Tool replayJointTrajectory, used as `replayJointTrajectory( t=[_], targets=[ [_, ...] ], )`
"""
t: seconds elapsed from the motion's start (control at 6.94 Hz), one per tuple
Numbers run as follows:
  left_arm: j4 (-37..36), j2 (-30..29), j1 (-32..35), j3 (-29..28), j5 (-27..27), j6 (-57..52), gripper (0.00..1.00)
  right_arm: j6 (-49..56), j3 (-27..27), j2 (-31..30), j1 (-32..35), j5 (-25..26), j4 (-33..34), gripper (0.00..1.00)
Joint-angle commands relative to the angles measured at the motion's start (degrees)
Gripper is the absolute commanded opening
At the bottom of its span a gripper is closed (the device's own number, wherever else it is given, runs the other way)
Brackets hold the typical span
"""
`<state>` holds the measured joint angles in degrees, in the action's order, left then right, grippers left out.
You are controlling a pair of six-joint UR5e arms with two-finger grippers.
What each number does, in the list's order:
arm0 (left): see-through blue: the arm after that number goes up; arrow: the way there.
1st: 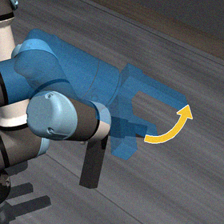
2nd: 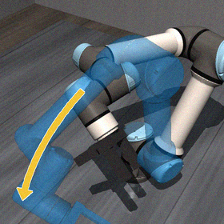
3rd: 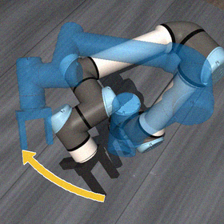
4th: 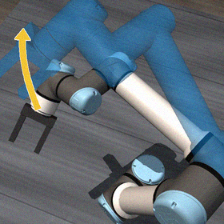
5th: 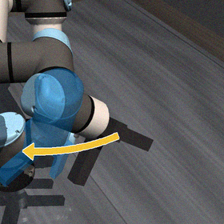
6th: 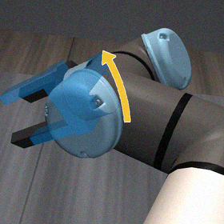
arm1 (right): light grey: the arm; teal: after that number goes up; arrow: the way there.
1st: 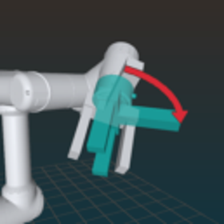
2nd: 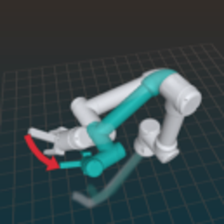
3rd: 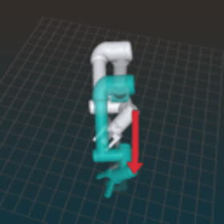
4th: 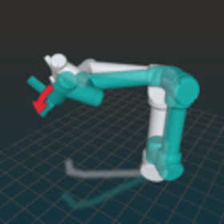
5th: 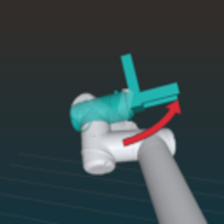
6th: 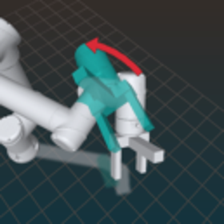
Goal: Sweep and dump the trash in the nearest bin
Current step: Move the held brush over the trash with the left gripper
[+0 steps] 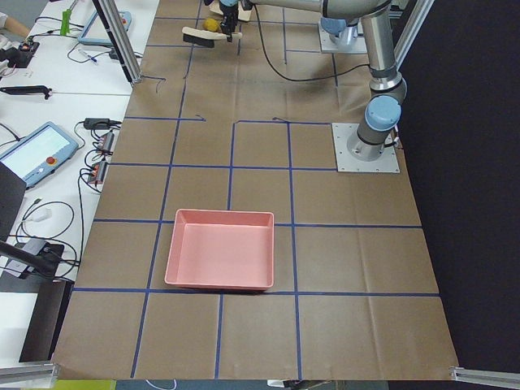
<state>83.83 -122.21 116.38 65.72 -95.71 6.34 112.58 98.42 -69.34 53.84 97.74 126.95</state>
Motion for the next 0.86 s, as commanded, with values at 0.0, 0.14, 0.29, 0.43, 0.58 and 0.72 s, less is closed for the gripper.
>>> replayJointTrajectory(
  t=[0.0, 0.14, 0.29, 0.43, 0.58, 0.72],
  targets=[
    [-0.16, -7.56, 0.69, -9.94, -2.99, -0.54, 0.0, 1.75, 0.28, 0.43, 0.12, 0.0, -0.38, 0.03],
    [0.02, -10.38, 1.47, -14.08, -3.08, -0.72, 0.0, 2.98, 0.11, 1.21, 0.38, 0.0, -0.39, 0.03],
    [0.89, -11.2, 2.96, -15.34, -3.08, -0.8, 0.0, 4.82, -0.33, 2.27, 0.39, -0.35, -0.04, 0.03],
    [0.9, -12.94, 3.93, -15.97, -3.17, -0.98, 0.0, 5.19, -1.81, 2.8, 0.47, -0.7, -0.03, 0.03],
    [1.16, -15.05, 5.86, -18.23, -5.08, -0.89, 0.0, 5.19, -3.65, 3.5, 0.47, -0.79, -0.73, 0.03],
    [4.03, -17.94, 6.92, -22.78, -7.01, -0.89, 0.0, 5.19, -4.46, 4.9, 0.47, -1.05, -0.82, 0.03]
  ],
)
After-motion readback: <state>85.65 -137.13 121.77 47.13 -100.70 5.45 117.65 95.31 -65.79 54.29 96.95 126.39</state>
